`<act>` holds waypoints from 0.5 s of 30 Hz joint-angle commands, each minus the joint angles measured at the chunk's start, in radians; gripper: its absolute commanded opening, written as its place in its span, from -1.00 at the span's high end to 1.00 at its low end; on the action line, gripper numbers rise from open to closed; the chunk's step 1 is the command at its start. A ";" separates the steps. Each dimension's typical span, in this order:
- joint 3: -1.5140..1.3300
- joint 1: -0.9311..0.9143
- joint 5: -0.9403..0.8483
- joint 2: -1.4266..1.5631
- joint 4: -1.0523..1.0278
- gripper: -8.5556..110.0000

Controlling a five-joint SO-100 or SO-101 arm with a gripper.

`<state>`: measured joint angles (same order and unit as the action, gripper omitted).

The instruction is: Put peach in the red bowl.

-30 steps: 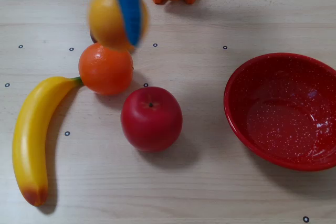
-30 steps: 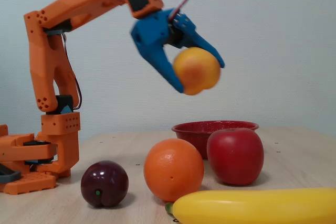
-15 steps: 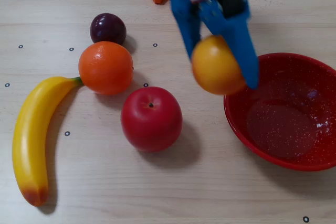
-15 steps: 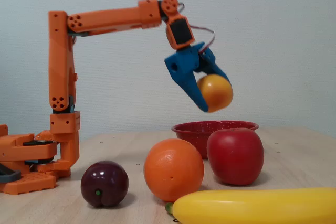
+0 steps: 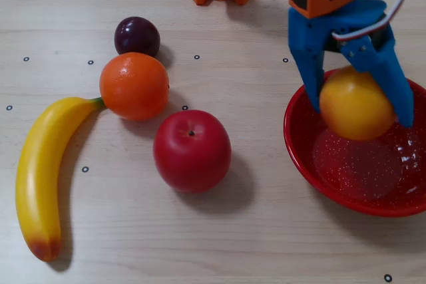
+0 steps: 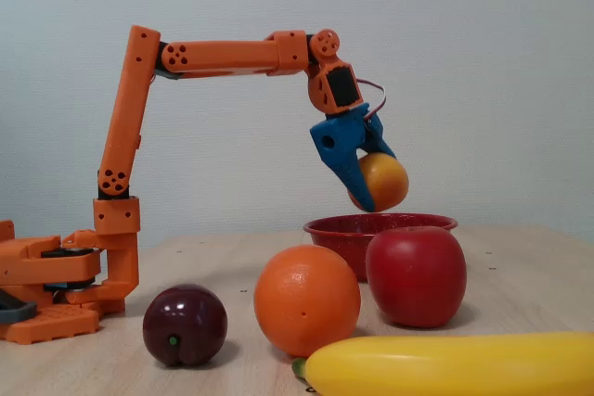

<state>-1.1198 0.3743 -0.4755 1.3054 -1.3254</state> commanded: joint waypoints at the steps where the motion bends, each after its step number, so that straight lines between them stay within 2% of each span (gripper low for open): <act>1: 0.121 0.026 0.014 0.044 0.021 0.86; 11: 0.209 0.092 -0.057 -0.120 0.000 0.86; 15: 0.210 0.095 -0.086 -0.153 -0.018 0.52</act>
<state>-1.0170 0.4541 -0.5246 1.0953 -1.3284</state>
